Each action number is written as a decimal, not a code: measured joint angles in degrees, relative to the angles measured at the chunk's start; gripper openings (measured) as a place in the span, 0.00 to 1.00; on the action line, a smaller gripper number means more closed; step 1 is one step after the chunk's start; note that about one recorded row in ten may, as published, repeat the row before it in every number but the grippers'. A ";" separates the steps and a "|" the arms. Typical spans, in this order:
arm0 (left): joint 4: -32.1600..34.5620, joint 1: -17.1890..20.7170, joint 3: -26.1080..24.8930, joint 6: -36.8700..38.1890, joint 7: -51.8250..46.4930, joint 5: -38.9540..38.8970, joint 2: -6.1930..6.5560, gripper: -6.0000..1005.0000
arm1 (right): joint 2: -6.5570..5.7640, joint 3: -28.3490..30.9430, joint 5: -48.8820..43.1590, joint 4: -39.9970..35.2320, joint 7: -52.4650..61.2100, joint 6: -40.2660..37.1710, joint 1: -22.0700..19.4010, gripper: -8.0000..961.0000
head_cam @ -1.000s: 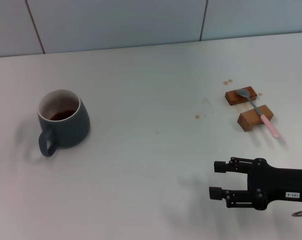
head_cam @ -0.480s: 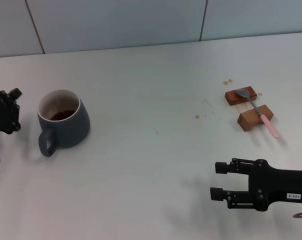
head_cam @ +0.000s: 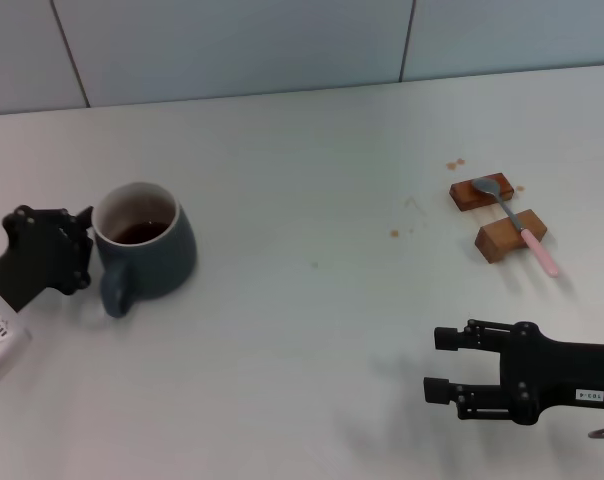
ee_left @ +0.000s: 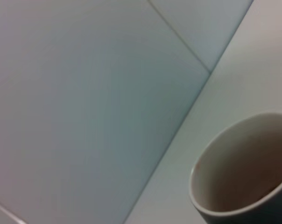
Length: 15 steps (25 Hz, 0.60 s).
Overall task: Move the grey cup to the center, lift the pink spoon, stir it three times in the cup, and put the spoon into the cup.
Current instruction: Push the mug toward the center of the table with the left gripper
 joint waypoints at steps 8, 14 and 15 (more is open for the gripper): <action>-0.56 -0.37 4.44 0.03 -4.35 -0.52 -0.22 0.04 | 0.00 0.08 -0.07 0.00 0.00 0.04 -0.54 0.76; -0.64 -1.15 9.04 2.07 -12.81 -0.61 -0.23 0.05 | 0.00 0.12 -0.07 0.00 0.23 0.03 -0.56 0.76; -0.64 -1.15 9.04 2.07 -12.81 -0.61 -0.23 0.05 | 0.00 0.11 -0.07 0.00 0.25 0.04 -0.56 0.76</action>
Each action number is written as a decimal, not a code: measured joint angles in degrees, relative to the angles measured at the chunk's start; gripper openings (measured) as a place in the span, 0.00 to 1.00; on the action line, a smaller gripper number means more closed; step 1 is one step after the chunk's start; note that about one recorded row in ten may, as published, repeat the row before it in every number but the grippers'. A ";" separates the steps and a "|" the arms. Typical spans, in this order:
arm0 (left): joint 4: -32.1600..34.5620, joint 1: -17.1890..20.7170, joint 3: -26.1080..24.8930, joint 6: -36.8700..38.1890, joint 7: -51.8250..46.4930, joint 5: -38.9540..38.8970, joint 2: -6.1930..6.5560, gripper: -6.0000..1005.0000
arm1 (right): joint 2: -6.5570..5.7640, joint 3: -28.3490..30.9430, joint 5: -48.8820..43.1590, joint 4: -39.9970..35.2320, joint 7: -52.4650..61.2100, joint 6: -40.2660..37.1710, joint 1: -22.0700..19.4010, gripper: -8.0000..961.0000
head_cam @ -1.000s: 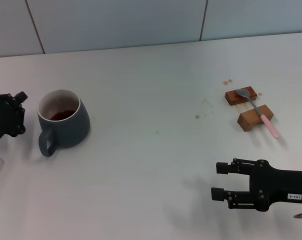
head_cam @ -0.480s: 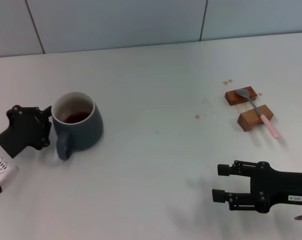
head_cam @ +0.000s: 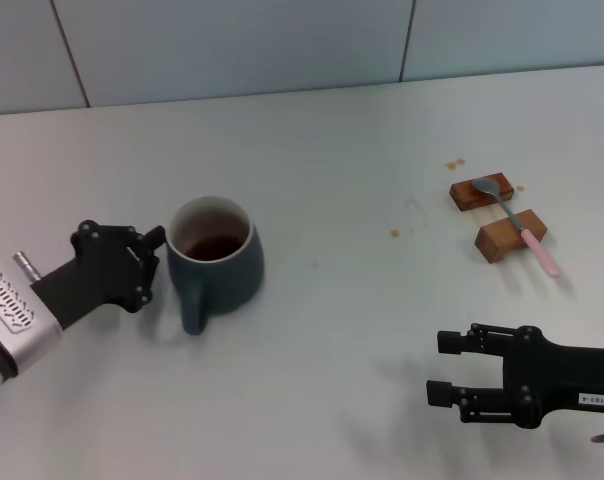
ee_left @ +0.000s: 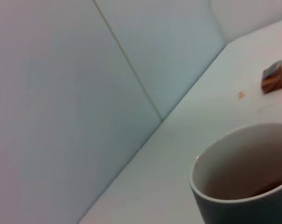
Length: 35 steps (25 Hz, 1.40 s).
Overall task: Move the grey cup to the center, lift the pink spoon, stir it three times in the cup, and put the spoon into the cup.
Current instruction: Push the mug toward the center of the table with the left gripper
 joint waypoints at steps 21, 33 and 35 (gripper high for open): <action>-12.34 -8.79 3.69 9.06 -10.50 -0.24 0.01 0.09 | 0.10 -0.15 0.34 0.63 0.60 0.00 0.68 0.75; -10.78 -9.00 3.91 13.54 -18.21 3.25 0.11 0.11 | 0.09 4.10 0.86 2.10 1.74 -0.25 0.85 0.74; -9.00 -7.76 4.28 14.20 -20.26 3.31 0.28 0.11 | 0.07 8.09 1.61 3.00 4.56 -0.56 0.60 0.74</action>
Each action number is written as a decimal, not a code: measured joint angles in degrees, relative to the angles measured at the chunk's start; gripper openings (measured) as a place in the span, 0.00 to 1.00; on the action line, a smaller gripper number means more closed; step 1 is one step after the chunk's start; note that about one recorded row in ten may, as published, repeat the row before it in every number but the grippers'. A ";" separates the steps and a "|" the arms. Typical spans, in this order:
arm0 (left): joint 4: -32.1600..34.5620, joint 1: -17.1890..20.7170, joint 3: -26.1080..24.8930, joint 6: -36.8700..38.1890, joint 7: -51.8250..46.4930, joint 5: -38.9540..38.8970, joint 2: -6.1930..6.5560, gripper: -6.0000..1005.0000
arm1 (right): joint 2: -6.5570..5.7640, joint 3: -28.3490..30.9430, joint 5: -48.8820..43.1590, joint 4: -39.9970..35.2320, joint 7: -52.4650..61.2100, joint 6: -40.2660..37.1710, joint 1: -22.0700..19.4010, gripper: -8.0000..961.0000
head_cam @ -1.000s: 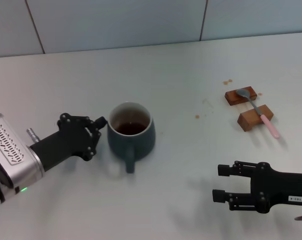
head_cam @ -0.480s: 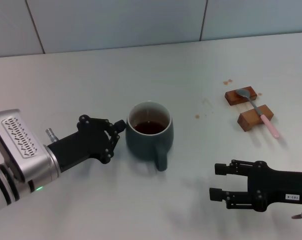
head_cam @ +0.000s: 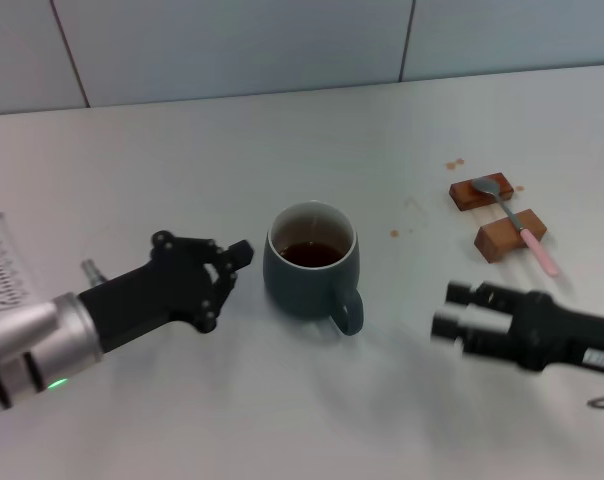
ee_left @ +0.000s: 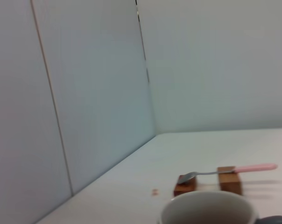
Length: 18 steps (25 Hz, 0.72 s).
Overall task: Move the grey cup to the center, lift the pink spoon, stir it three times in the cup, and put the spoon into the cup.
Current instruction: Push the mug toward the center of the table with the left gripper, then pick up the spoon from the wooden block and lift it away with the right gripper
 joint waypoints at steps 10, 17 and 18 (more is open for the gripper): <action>34.36 19.33 11.71 -3.69 -27.55 10.68 0.32 0.13 | -1.52 13.72 14.72 7.42 25.03 -1.75 -7.87 0.73; 37.42 20.95 12.88 -4.96 -28.47 10.96 0.40 0.29 | -0.84 23.37 16.19 14.24 36.40 6.83 -12.65 0.73; 37.29 20.75 13.12 -5.03 -28.46 10.96 0.36 0.33 | -0.63 23.78 16.19 14.45 36.93 7.70 -12.87 0.73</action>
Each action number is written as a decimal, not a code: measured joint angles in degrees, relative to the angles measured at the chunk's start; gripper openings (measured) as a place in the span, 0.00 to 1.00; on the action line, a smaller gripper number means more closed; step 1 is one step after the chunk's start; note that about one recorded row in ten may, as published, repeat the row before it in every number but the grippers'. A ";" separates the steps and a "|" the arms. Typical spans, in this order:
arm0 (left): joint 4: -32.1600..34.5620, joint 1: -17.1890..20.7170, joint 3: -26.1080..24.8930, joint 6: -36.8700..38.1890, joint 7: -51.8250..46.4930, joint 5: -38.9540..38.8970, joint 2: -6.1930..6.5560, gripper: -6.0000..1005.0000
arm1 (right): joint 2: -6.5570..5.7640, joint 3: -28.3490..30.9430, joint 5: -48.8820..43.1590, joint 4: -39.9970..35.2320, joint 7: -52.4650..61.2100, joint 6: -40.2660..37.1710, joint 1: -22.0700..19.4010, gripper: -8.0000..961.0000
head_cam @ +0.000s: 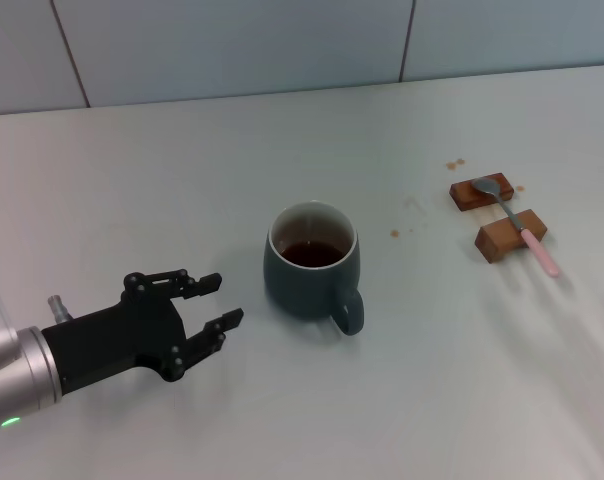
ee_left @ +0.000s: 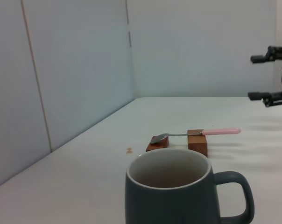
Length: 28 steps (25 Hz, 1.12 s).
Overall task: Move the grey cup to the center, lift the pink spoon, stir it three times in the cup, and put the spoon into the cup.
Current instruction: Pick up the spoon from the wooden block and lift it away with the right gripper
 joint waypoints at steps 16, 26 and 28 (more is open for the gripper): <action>-0.06 -0.37 0.93 -0.34 0.13 -0.03 -0.02 0.81 | 0.55 -0.26 -0.64 3.20 1.05 9.32 1.53 0.72; 0.23 -0.37 1.00 -0.35 0.18 -0.03 -0.10 0.84 | 0.64 -1.11 -2.08 3.52 0.69 12.08 3.07 0.71; 0.16 -0.37 1.00 -0.35 0.19 -0.03 -0.11 0.84 | 0.66 -1.69 -2.19 4.09 0.65 12.80 3.58 0.71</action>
